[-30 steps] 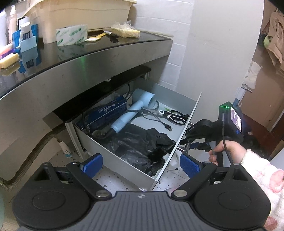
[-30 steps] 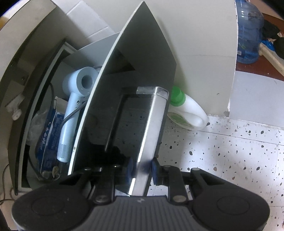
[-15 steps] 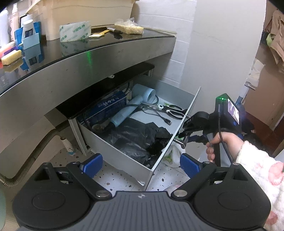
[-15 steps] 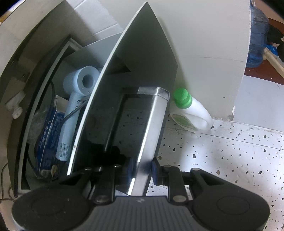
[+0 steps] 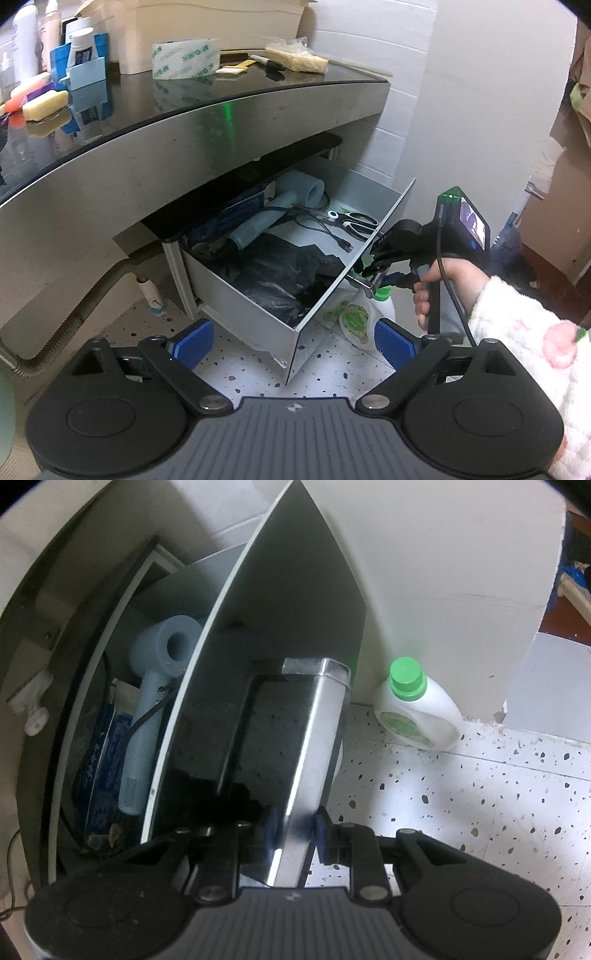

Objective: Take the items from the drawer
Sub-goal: 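Push the drawer closed by its silver handle with the right gripper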

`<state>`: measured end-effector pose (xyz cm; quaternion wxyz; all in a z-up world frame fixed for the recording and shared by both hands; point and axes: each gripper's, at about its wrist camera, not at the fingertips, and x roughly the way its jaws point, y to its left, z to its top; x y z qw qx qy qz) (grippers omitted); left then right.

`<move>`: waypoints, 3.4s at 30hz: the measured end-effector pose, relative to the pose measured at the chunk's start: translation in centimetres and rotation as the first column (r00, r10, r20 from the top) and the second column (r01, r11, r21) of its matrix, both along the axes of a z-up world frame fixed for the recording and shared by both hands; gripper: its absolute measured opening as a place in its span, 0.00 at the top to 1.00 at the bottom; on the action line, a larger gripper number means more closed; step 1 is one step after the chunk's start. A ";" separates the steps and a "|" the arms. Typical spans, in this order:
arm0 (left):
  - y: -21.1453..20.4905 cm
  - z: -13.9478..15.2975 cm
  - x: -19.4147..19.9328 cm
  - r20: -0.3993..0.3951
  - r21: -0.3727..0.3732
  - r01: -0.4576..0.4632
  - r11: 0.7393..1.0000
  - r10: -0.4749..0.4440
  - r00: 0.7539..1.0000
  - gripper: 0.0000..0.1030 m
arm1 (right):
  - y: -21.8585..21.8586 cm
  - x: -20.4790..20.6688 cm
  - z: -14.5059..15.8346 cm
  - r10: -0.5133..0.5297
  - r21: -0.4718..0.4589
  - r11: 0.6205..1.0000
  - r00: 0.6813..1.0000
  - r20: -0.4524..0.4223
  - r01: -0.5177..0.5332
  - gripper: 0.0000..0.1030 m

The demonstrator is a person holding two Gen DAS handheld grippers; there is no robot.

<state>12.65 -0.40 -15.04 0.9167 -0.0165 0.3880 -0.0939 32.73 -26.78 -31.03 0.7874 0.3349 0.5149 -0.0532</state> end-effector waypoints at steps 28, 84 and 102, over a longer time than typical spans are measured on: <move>3.1 0.2 0.5 0.030 -0.009 -0.076 0.997 0.076 0.997 0.08 | 4.0 4.4 -0.3 -0.002 0.000 1.000 1.000 -0.018 0.002 0.79; 4.5 -1.0 1.3 0.027 0.044 -0.055 0.998 0.054 0.998 0.05 | 12.7 12.6 -1.1 0.074 -0.111 0.992 0.996 0.049 -0.068 0.74; 5.0 -1.1 1.5 0.008 0.040 -0.067 0.997 0.066 0.998 0.05 | 13.1 13.4 -1.4 0.040 -0.066 0.997 0.998 0.057 -0.036 0.68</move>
